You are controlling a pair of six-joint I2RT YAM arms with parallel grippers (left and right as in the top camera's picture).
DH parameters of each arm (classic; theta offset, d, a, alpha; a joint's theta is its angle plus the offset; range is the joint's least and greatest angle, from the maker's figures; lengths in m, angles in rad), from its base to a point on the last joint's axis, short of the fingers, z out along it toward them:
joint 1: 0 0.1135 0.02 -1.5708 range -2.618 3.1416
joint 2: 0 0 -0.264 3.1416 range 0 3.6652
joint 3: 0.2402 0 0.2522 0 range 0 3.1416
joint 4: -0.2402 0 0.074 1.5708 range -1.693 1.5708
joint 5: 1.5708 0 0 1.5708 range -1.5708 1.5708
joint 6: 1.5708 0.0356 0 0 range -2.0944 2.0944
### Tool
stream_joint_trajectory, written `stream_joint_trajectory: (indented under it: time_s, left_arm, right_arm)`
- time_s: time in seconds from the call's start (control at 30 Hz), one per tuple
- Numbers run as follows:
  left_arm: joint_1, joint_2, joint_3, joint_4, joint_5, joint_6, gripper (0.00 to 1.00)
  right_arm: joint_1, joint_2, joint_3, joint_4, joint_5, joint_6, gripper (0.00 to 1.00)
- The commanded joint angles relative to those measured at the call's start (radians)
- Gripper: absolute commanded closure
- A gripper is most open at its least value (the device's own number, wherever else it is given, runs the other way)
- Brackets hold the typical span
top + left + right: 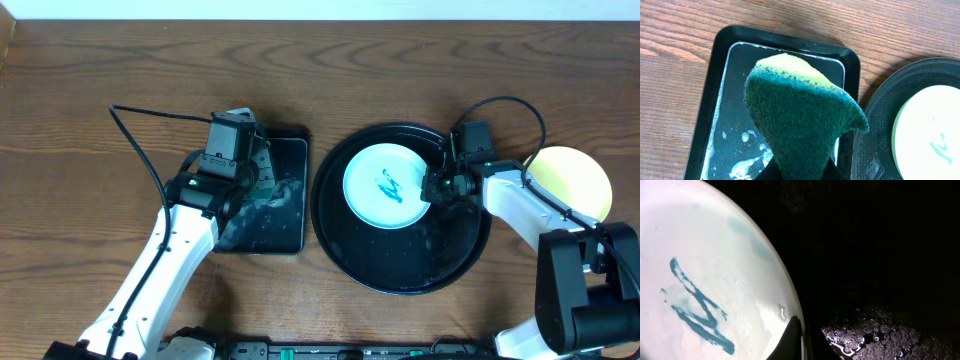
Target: Clean dirty plates on tray and stack at the side
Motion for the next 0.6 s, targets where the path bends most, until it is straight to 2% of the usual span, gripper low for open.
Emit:
stream_joint_trajectory:
  time_s: [0.0,0.27,0.57]
  left_arm:
    - [0.002,-0.008,0.015,0.002,-0.002,0.016,0.93]
    - [0.002,0.009,0.014,-0.001,-0.003,0.016,0.92]
    - [0.003,0.173,0.014,-0.065,-0.003,0.016,0.92]
  right_arm:
    - [0.016,0.020,-0.007,-0.017,0.027,-0.002,0.99]
    - [0.016,0.020,-0.007,-0.017,0.028,-0.002,0.99]
    - [0.016,0.020,-0.006,-0.018,0.028,-0.002,0.99]
